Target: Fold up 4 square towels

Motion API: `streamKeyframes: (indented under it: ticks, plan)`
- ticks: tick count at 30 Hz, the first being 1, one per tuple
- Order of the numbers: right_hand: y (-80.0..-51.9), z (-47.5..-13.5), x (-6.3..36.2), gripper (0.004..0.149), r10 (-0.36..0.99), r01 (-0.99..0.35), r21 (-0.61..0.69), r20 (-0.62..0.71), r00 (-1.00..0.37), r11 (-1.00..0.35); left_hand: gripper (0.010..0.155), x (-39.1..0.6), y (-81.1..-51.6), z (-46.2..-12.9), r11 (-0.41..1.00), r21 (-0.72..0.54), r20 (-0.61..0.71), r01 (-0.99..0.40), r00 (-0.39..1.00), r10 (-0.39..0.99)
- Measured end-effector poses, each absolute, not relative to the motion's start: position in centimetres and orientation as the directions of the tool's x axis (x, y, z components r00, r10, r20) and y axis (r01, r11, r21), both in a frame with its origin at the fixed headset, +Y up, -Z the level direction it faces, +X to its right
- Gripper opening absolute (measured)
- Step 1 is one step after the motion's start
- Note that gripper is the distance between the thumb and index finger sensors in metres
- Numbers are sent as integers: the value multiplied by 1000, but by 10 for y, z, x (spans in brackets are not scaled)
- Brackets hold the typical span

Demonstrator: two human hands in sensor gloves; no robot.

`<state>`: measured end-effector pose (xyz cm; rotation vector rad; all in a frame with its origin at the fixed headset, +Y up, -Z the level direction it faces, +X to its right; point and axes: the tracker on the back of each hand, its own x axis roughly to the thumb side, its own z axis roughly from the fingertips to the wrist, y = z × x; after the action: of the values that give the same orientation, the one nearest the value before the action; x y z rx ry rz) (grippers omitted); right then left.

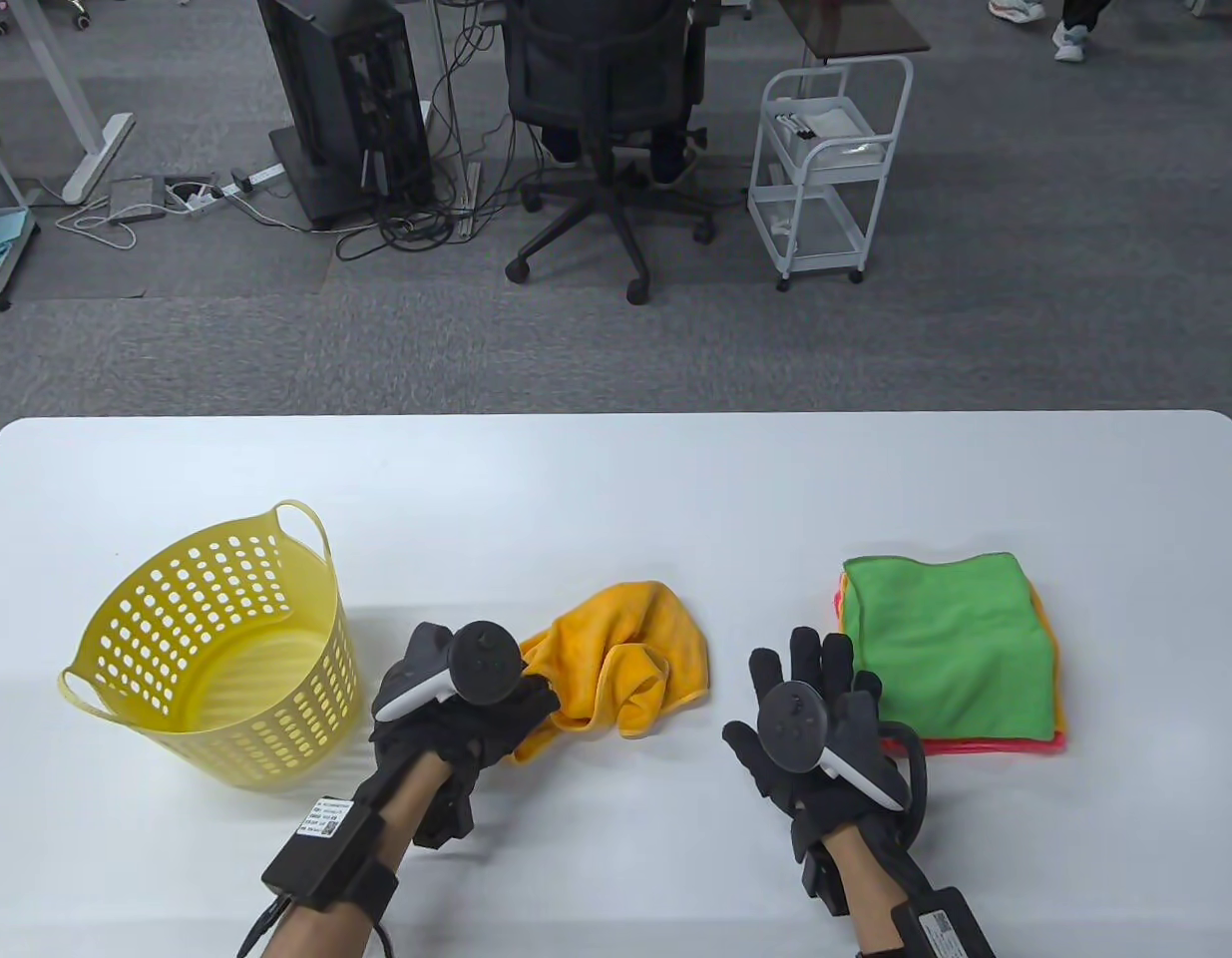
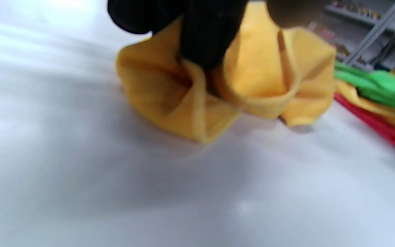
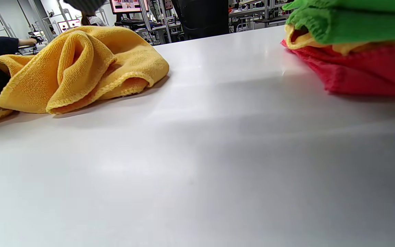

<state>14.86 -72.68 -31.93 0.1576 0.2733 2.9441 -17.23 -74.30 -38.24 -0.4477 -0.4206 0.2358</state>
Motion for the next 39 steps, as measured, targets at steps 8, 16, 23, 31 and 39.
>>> streamKeyframes:
  ticks: [8, 16, 23, 31, 39]
  plan:
    - [-728, -321, 150, 80, 190, -172, 203, 75, -979, -964, 57, -184, -710, -374, 900, -380, 303, -213, 891, 338]
    - [-728, -321, 148, 80, 192, -171, 196, 92, -977, -966, 57, -145, -692, -374, 923, -274, 346, -268, 869, 355]
    - [-725, -319, 149, 80, 202, -182, 182, 99, -974, -966, 59, -118, -718, -380, 943, -331, 374, -43, 911, 173]
    - [-725, -319, 148, 80, 202, -181, 185, 103, -974, -966, 64, -103, -737, -380, 926, -352, 364, 135, 932, 2]
    - [-725, -318, 148, 80, 207, -186, 182, 102, -973, -965, 41, -103, -741, -385, 952, -268, 324, 147, 944, -55]
